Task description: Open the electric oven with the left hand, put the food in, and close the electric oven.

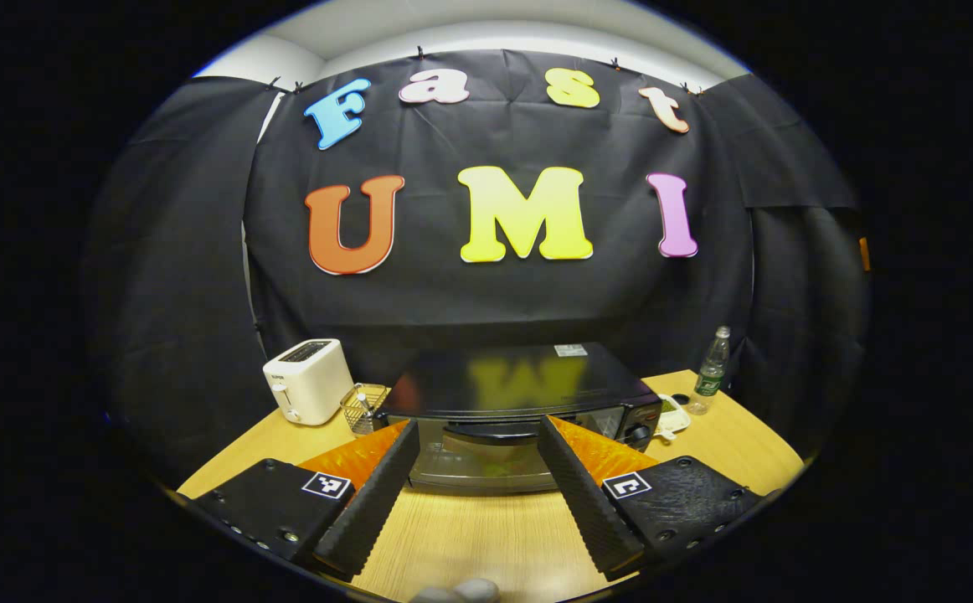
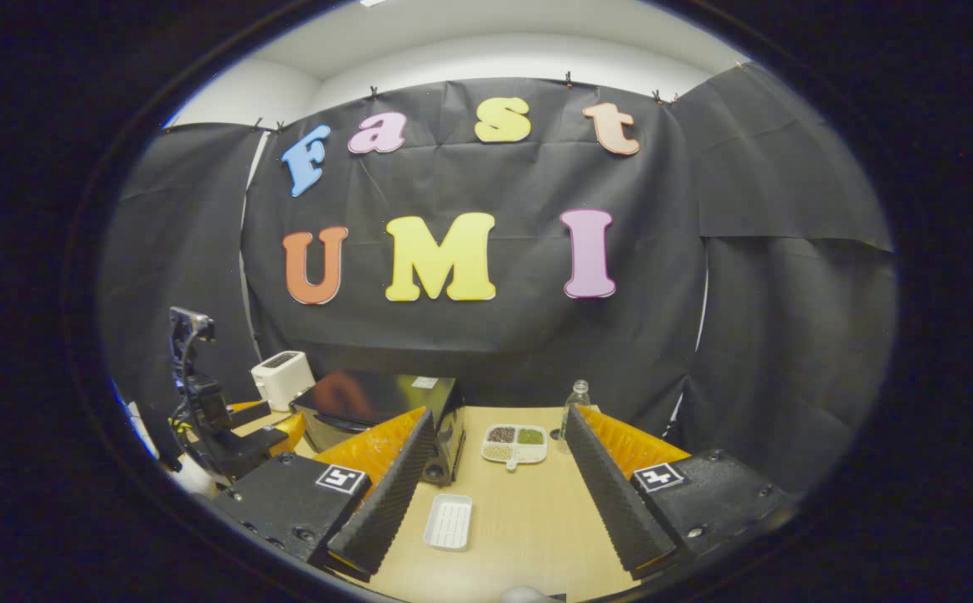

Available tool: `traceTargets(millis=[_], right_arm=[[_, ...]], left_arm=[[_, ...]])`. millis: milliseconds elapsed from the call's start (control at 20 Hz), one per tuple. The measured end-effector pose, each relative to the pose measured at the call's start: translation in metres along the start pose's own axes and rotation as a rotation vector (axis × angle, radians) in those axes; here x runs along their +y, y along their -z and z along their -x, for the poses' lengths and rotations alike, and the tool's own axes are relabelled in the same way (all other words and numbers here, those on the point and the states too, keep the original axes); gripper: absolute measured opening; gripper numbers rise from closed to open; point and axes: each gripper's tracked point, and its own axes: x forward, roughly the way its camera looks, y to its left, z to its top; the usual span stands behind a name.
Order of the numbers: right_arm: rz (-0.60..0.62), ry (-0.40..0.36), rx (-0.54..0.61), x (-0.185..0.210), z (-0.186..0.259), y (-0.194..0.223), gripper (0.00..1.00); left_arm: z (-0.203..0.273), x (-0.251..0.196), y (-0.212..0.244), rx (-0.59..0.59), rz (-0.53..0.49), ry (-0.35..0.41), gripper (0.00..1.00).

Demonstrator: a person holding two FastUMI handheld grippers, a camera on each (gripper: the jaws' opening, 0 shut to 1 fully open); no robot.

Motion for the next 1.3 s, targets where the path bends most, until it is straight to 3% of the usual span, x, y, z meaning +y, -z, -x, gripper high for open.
traceTargets(millis=[50,100,200,250,350,400,450,500,950,1300], right_arm=[[0.0,-0.008,-0.008,0.006,0.003,-0.004,0.91],[0.003,-0.011,-0.013,0.01,0.007,-0.006,0.91],[0.001,-0.017,-0.023,0.022,0.014,-0.011,0.9],[-0.003,-0.023,-0.024,0.028,0.017,-0.012,0.91],[-0.007,-0.029,-0.033,0.04,0.025,-0.018,0.91],[-0.005,-0.031,-0.039,0.044,0.028,-0.019,0.91],[0.0,-0.032,-0.041,0.05,0.032,-0.022,0.91],[0.004,-0.029,-0.043,0.054,0.033,-0.023,0.91],[-0.018,-0.006,-0.063,0.079,0.046,-0.046,0.9],[-0.012,0.021,-0.072,0.077,0.053,-0.057,0.9]], left_arm=[[0.015,0.004,-0.011,-0.017,-0.002,0.0,0.93],[0.028,0.007,-0.02,-0.028,0.0,-0.004,1.0],[0.054,0.017,-0.042,-0.053,0.008,-0.005,0.84],[0.068,0.022,-0.05,-0.06,0.013,-0.01,0.93],[0.088,0.032,-0.068,-0.074,0.023,-0.014,0.94],[0.098,0.036,-0.076,-0.08,0.029,-0.015,0.84],[0.107,0.038,-0.084,-0.089,0.034,-0.011,0.94],[0.115,0.042,-0.089,-0.096,0.035,-0.016,0.93],[0.151,0.061,-0.129,-0.139,0.021,0.006,0.94],[0.166,0.066,-0.142,-0.159,0.023,0.019,0.94]])
